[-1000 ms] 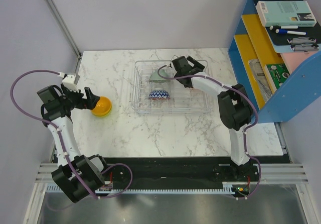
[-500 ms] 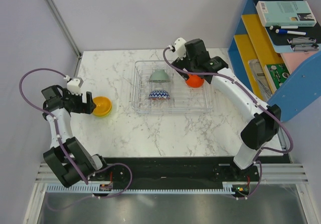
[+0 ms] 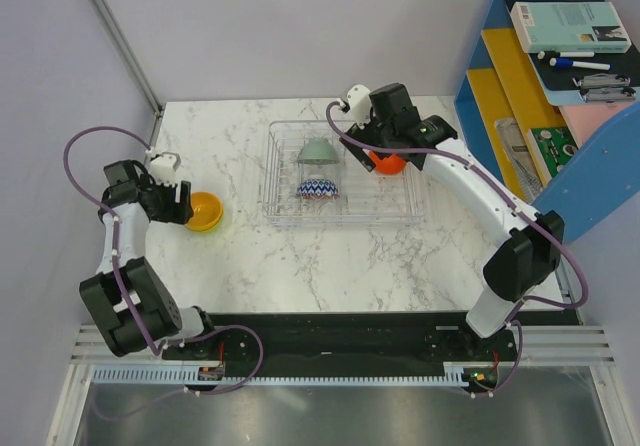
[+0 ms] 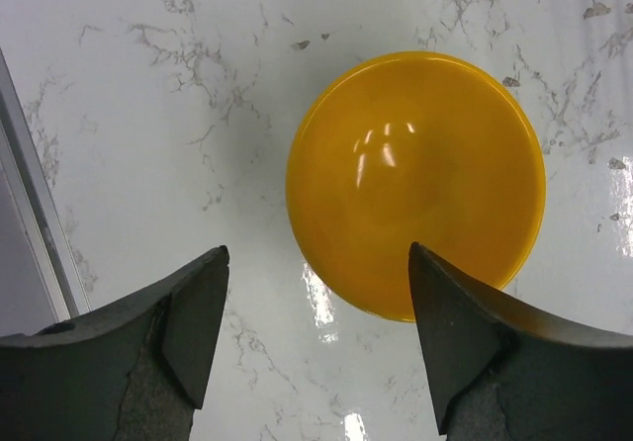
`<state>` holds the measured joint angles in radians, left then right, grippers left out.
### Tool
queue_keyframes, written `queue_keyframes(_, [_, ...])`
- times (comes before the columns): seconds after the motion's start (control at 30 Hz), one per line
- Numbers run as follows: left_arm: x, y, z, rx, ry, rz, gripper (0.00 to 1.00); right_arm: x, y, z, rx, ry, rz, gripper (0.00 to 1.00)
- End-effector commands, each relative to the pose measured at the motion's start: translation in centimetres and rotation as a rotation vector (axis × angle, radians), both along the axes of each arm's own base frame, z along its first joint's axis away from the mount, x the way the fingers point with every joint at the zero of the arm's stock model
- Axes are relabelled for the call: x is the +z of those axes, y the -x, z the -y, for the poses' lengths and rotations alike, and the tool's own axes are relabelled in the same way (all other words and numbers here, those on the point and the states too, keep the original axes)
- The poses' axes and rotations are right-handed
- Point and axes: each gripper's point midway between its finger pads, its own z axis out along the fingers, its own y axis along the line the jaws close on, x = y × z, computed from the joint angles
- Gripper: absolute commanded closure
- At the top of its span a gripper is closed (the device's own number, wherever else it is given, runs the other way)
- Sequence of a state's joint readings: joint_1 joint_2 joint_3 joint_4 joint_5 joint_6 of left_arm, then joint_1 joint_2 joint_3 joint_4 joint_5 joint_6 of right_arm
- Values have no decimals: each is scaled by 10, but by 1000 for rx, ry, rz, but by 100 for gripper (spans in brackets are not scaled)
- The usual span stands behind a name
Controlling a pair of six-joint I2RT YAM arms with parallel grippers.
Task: Load the bowls into the dish rack
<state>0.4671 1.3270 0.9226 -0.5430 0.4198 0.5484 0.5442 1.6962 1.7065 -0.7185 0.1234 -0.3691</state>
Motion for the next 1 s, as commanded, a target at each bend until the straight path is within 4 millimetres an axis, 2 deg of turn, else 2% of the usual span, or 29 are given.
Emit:
queue_keyframes(0.0, [7, -17, -5, 51, -58, -1, 23, 14, 6, -1, 9, -44, 26, 3])
queue_keyframes(0.2, [1, -21, -5, 78, -81, -33, 30, 14, 7, 0, 8, -43, 30, 3])
queue_keyframes(0.37, [-3, -20, -9, 98, -115, -55, 32, 12, 7, 0, 6, -43, 29, 3])
queue_keyframes(0.53, [-6, -21, -5, 93, -112, -67, 34, 11, 7, 1, 2, -42, 28, 3])
queue_keyframes(0.63, [-8, -23, 1, 80, -108, -71, 39, 12, 7, 0, 4, -44, 31, 3])
queue_keyframes(0.93, [-10, -25, 7, 73, -113, -82, 74, 14, 8, 1, 3, -48, 35, 3])
queue_keyframes(0.97, [-11, -25, 6, 74, -114, -84, 85, 14, 9, 1, 2, -49, 35, 3])
